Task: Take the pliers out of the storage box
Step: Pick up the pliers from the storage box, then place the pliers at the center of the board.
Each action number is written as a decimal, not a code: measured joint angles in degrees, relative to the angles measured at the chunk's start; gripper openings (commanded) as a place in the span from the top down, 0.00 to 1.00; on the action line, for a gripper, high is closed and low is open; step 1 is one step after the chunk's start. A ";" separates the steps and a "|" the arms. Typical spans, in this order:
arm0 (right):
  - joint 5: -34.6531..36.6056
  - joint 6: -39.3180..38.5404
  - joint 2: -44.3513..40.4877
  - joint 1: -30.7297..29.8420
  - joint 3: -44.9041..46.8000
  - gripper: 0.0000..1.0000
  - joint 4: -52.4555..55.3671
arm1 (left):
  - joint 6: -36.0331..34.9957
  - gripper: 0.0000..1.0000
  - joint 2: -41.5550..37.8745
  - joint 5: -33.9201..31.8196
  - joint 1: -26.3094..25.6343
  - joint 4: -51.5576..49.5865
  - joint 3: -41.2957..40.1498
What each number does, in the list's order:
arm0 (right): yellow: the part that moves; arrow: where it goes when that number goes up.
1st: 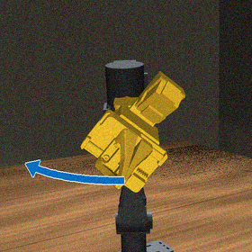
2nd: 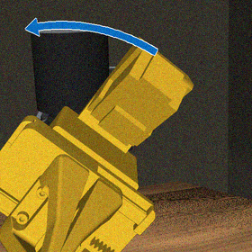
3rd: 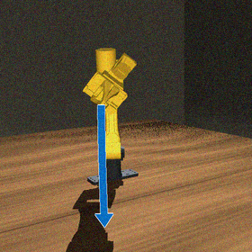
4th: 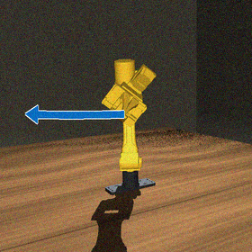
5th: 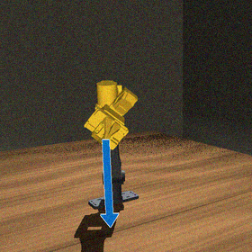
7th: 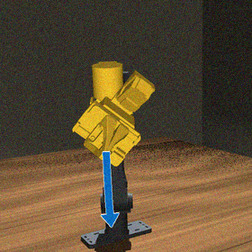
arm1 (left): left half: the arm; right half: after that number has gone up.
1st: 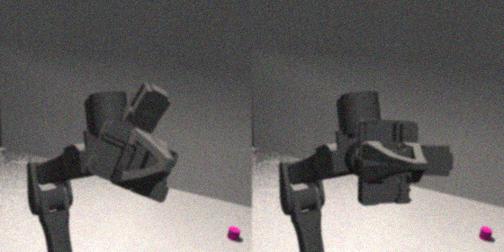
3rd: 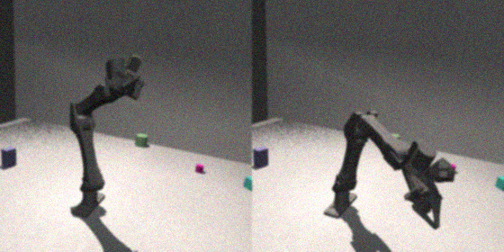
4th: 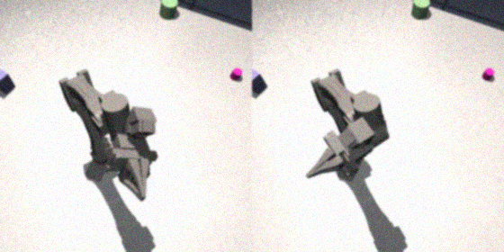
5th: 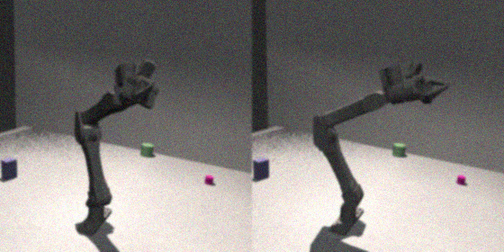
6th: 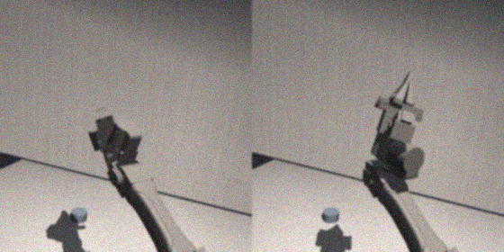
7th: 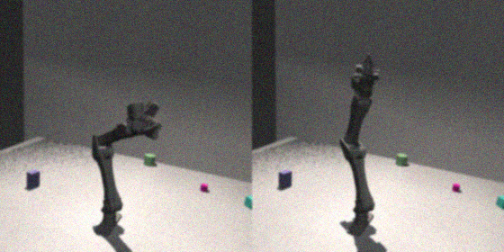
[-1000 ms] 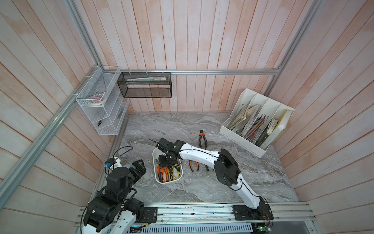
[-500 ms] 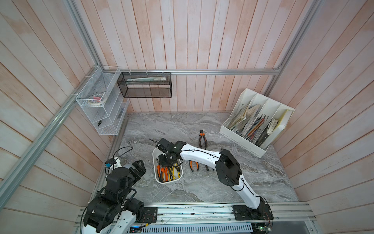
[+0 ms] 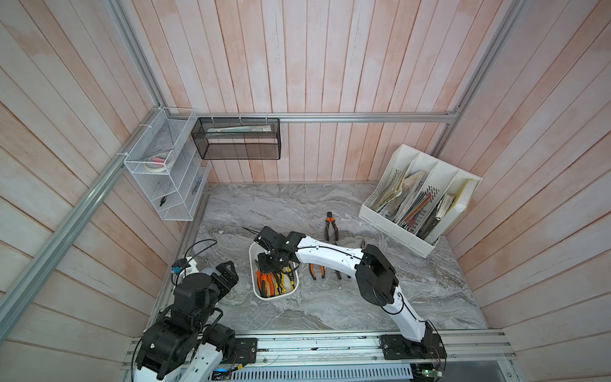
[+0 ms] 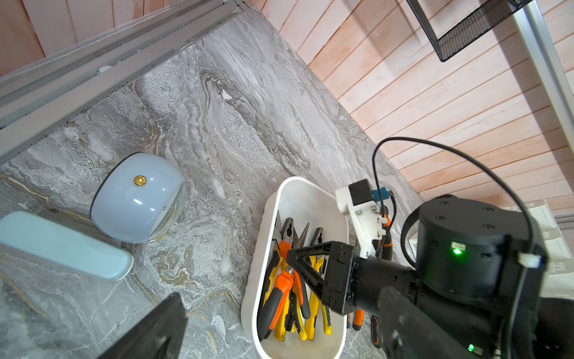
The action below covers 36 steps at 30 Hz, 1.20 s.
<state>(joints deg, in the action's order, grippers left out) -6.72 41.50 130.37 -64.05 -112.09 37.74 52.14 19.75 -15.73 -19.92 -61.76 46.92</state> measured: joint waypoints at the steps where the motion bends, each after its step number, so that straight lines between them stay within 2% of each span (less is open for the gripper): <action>1: 0.20 0.00 -0.22 -0.07 0.00 1.00 0.00 | 0.00 0.00 0.00 0.00 0.00 0.00 0.00; 7: 1.70 -0.39 -1.29 -0.04 -1.60 1.00 1.51 | -0.02 0.00 0.00 0.00 0.00 0.00 0.00; 13: 3.26 -1.88 -1.27 2.45 -12.00 1.00 6.99 | -0.04 0.00 0.04 0.00 0.00 0.00 0.00; 17: 4.15 -2.78 -1.53 6.32 -16.76 1.00 7.78 | -0.09 0.00 0.15 0.02 0.00 0.02 -0.02; 36: 9.25 -7.78 -2.34 26.86 -16.83 1.00 13.99 | -2.45 0.00 4.00 1.44 0.04 1.25 -0.50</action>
<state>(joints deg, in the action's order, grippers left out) 2.52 33.71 128.03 -37.19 -128.92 51.72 49.69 23.75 -14.28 -19.88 -60.51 46.41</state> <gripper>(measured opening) 0.205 0.998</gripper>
